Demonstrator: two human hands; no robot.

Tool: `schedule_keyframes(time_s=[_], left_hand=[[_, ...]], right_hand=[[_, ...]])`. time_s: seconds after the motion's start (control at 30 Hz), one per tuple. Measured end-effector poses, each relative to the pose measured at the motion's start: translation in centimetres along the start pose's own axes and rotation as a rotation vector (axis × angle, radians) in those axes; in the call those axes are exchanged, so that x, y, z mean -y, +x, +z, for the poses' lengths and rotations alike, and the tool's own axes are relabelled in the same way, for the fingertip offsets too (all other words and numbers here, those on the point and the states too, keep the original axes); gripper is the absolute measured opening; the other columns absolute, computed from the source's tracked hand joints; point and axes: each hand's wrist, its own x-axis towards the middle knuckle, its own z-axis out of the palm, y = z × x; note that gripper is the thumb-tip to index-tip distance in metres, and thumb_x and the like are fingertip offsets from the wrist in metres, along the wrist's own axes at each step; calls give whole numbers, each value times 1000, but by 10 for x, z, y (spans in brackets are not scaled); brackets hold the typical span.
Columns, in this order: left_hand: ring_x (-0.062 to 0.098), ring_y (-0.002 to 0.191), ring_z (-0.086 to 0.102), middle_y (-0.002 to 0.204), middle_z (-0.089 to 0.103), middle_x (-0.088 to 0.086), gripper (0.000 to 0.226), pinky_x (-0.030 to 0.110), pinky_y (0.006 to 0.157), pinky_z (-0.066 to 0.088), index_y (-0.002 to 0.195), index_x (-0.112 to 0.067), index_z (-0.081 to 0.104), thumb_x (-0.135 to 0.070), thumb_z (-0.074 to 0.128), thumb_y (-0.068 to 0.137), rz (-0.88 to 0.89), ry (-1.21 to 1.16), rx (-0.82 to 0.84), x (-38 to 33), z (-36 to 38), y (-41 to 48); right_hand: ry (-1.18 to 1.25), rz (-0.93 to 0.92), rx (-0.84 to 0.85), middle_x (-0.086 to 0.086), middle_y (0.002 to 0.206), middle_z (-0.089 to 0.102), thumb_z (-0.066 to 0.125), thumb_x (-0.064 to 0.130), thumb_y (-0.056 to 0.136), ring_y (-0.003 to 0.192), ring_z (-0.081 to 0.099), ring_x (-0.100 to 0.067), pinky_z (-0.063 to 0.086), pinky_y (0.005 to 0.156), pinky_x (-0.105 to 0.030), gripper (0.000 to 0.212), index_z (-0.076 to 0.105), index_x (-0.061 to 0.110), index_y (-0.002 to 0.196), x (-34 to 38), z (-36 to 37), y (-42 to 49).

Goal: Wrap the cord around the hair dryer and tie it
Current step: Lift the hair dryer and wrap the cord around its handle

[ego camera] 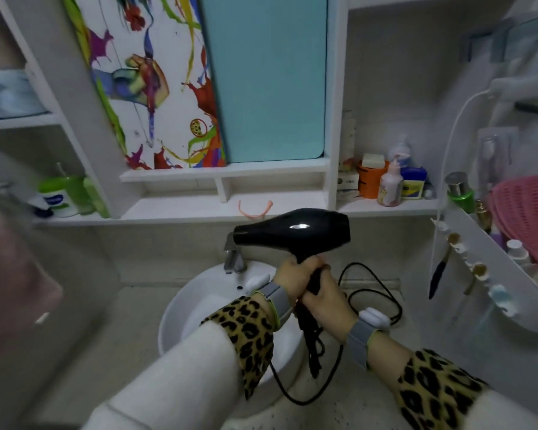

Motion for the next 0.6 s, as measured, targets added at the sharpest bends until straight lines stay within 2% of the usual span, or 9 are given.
schedule_keyframes(time_s=[0.07, 0.1, 0.17, 0.23, 0.33, 0.37, 0.43, 0.53, 0.6], left_hand=[[15, 69, 74, 73, 77, 1, 31, 27, 60, 60, 86, -13, 67, -38, 72, 70, 96, -28, -81, -7, -13, -7], [11, 67, 74, 71, 77, -1, 21, 24, 56, 57, 85, -13, 66, -32, 70, 76, 130, -57, -90, -11, -20, -12], [16, 76, 75, 78, 78, 3, 16, 27, 60, 56, 91, -10, 64, -24, 65, 84, 177, -119, -70, -20, -28, -17], [22, 65, 73, 73, 75, 6, 12, 30, 57, 54, 91, -7, 60, -18, 63, 87, 238, -150, -73, -32, -39, -24], [20, 44, 57, 58, 63, 6, 10, 28, 49, 48, 91, -7, 54, -13, 62, 88, 302, -134, -72, -50, -67, -30], [18, 42, 54, 58, 62, 5, 10, 25, 46, 46, 90, -9, 54, -12, 63, 88, 338, -72, -68, -55, -78, -31], [13, 40, 55, 60, 63, 4, 9, 21, 42, 45, 88, -15, 56, -13, 65, 87, 398, 81, -71, -58, -95, -31], [11, 42, 56, 60, 63, 3, 10, 23, 44, 46, 87, -19, 59, -16, 69, 83, 452, 284, -35, -58, -118, -28], [15, 43, 54, 58, 62, 2, 15, 28, 47, 45, 89, -16, 61, -20, 72, 80, 458, 360, 32, -57, -135, -24]], right_hand=[[50, -70, 196, -2, 116, 65, 63, 30, 84, 95, 69, -9, 59, 82, -34, 56, 32, 36, 130, 7, -3, -2], [70, -72, 274, -1, 117, 66, 63, 36, 83, 99, 69, -14, 57, 86, -38, 57, 33, 36, 132, 10, 0, -4], [56, -45, 388, -5, 107, 72, 64, 51, 79, 92, 71, -23, 58, 81, -37, 57, 41, 32, 127, 9, 0, -7], [-33, -44, 453, -6, 92, 75, 64, 59, 77, 76, 71, -24, 54, 66, -31, 51, 49, 34, 118, 7, 4, -13], [-302, -136, 437, 10, 67, 66, 66, 56, 78, 61, 60, -3, 44, 57, -20, 20, 63, 37, 79, -1, 3, -17], [-371, -164, 417, 11, 60, 60, 67, 56, 77, 56, 54, 0, 40, 56, -18, 26, 63, 32, 68, -2, 2, -14], [-394, -152, 348, 9, 55, 52, 70, 51, 77, 53, 49, -4, 36, 56, -23, 36, 60, 22, 59, -4, -7, -7], [-404, -156, 219, 13, 48, 53, 73, 48, 75, 49, 48, 1, 37, 53, -18, 34, 58, 31, 50, 14, -16, 10], [-399, -195, 166, 12, 42, 48, 77, 43, 73, 45, 44, 2, 33, 49, -17, 41, 52, 28, 45, 37, -14, 22]])
